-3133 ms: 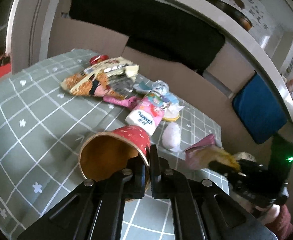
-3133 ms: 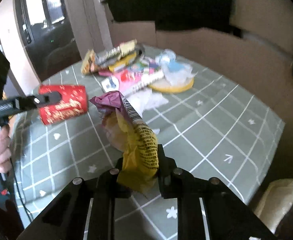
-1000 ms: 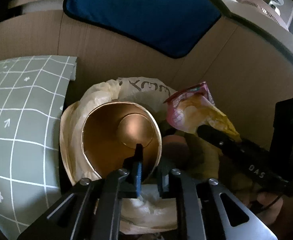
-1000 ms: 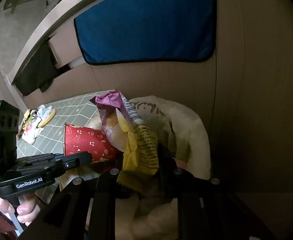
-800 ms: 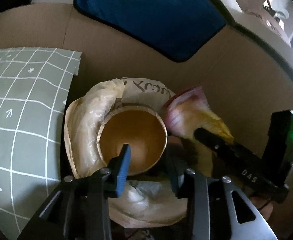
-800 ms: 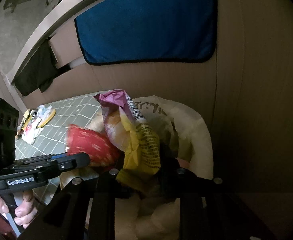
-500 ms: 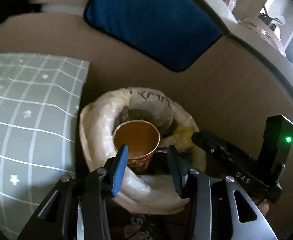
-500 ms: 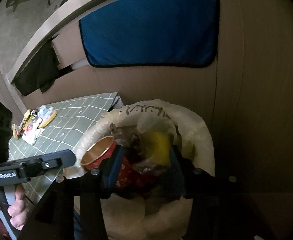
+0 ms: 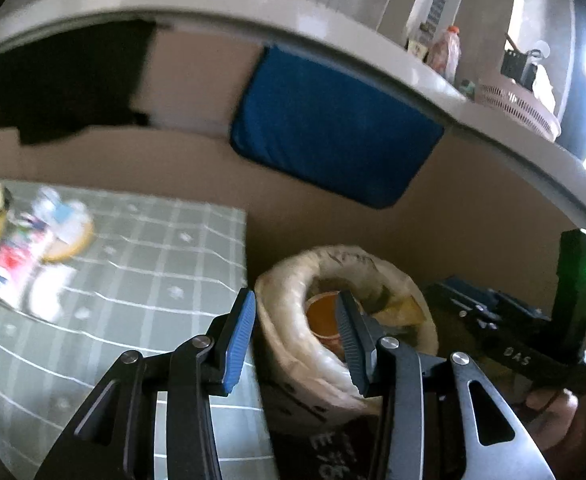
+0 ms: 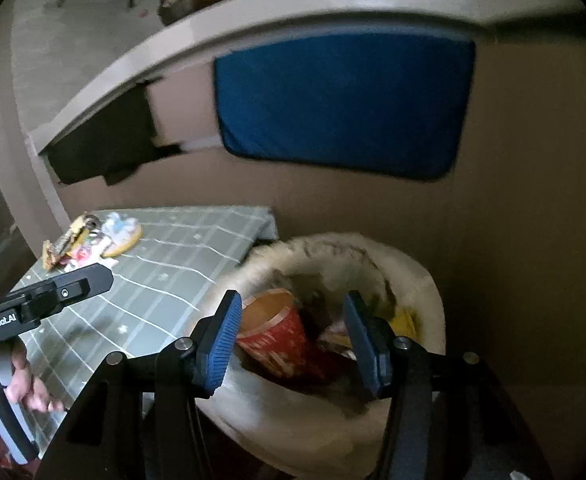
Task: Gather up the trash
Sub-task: 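Move both tools back over the table toward the remaining trash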
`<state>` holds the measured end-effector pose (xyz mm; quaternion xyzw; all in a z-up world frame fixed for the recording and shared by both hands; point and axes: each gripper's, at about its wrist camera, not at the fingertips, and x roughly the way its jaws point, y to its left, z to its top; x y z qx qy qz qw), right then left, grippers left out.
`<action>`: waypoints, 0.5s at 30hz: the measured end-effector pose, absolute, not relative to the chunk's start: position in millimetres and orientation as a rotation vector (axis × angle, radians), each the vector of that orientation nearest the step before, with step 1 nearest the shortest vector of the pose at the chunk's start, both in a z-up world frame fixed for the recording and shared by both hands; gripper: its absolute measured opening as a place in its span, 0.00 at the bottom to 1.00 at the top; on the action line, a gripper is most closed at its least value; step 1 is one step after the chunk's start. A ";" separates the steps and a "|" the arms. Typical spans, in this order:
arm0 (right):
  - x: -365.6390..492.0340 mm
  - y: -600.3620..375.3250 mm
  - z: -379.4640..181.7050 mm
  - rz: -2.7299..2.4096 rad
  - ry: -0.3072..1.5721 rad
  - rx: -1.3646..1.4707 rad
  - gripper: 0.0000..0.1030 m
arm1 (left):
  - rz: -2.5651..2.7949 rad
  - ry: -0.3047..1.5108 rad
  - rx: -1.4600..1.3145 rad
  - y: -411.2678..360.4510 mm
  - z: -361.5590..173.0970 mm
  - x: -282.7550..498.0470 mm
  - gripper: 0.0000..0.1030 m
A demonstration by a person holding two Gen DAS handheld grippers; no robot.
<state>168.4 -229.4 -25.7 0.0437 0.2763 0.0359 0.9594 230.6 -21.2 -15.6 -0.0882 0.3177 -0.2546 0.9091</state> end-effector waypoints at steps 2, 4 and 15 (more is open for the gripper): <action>165.4 -215.8 -14.2 0.079 0.531 0.062 0.49 | -0.495 0.623 -0.183 -4.5 -6.1 225.7 0.42; 163.7 -200.5 -2.1 0.090 0.499 0.035 0.49 | -0.460 0.596 -0.189 11.9 1.5 221.3 0.42; 183.0 -123.1 38.0 0.134 0.401 -0.042 0.57 | -0.174 0.474 -0.258 130.2 25.7 208.4 0.43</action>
